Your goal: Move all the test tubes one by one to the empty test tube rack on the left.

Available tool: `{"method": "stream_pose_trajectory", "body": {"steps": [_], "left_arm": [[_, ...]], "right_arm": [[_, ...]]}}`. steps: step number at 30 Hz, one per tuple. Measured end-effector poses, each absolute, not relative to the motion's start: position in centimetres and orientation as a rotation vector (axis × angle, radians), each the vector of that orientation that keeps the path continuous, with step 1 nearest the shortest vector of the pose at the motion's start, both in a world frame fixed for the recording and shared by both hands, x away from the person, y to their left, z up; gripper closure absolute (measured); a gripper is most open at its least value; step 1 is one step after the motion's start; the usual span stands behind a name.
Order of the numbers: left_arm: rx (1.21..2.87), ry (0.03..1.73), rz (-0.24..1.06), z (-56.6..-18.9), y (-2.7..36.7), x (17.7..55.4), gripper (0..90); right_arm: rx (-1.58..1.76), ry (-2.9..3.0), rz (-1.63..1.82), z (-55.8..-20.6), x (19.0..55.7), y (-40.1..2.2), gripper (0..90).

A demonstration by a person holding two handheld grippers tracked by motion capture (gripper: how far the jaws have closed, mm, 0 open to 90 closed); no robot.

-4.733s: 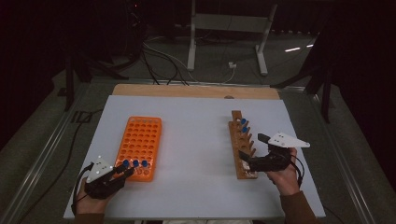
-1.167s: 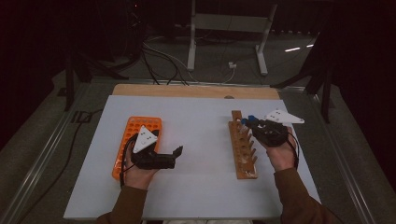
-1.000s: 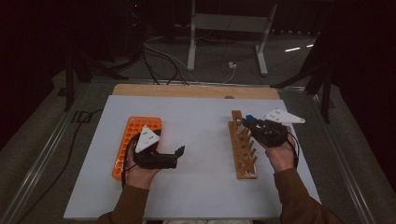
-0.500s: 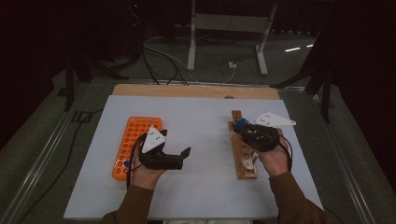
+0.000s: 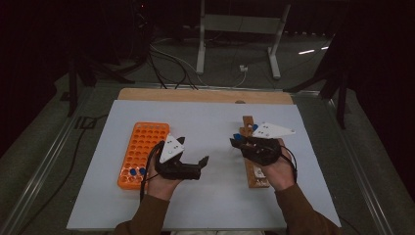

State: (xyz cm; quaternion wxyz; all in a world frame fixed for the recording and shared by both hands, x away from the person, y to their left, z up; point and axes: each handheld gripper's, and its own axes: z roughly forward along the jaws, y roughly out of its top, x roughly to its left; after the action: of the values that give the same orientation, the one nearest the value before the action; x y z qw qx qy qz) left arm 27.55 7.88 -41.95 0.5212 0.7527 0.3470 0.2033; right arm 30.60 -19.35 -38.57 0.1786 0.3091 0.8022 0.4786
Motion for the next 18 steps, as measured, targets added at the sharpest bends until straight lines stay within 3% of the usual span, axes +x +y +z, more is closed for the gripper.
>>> {"method": "stream_pose_trajectory", "body": {"steps": [13,18], "left_arm": [[1.842,0.757,0.475,-42.2,5.1,27.2,17.6],[1.871,0.717,0.473,-42.4,4.0,27.2,40.3]], "right_arm": [[0.821,2.313,1.397,-38.5,29.7,-17.8,77.0],[0.804,2.334,1.418,-38.5,29.2,-17.1,76.9]]}}
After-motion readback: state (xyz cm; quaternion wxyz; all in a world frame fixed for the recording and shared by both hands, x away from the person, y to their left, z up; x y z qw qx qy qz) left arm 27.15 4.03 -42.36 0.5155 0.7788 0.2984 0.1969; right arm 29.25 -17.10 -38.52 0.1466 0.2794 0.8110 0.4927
